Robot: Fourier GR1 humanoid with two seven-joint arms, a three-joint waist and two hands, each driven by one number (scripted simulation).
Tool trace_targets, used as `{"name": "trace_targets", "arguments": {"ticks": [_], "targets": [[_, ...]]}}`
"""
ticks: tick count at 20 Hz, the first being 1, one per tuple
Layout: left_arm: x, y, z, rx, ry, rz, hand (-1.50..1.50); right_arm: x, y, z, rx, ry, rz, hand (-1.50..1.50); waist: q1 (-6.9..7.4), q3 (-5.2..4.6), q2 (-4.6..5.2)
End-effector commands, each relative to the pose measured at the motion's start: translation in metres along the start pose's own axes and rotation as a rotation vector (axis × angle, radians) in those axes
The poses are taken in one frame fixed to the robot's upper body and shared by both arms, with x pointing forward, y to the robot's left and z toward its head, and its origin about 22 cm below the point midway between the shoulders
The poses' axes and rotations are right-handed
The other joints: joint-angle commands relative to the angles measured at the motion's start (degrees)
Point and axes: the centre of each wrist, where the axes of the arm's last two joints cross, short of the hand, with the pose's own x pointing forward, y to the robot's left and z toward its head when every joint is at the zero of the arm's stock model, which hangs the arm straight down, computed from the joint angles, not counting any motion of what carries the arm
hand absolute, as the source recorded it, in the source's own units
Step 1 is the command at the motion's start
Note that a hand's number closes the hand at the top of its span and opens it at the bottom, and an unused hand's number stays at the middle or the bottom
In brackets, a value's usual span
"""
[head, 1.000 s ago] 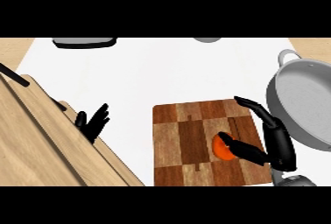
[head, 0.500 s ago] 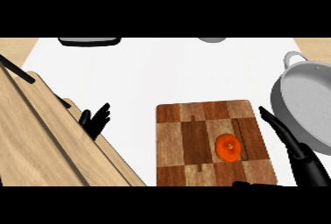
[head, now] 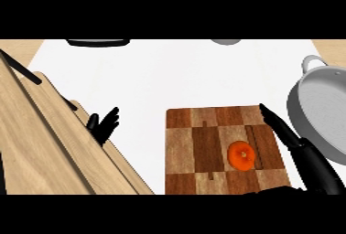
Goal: Pick the squash from the cutting board and place it in the pot
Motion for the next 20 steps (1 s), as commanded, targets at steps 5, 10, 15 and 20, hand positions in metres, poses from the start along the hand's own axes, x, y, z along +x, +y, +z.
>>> {"name": "trace_targets", "arguments": {"ticks": [5,10,15,20], "targets": [[0.021,0.007,-0.009,0.002,-0.011,0.001,0.00,-0.047,0.024,-0.024,0.270,0.198,0.140,-1.50,0.07,-0.06,0.56],[0.001,0.000,0.002,0.000,-0.015,0.004,0.00,-0.099,0.013,-0.032,0.237,0.204,0.169,-1.50,-0.22,-0.06,0.49],[-0.011,0.002,0.003,0.020,-0.012,0.002,0.00,-0.092,-0.012,-0.026,0.148,0.161,0.159,-1.50,-0.54,-0.10,0.43],[0.004,0.005,0.016,0.000,-0.008,-0.003,0.00,-0.120,-0.010,-0.037,0.176,0.133,0.084,-1.50,-0.22,-0.08,0.43]]}}
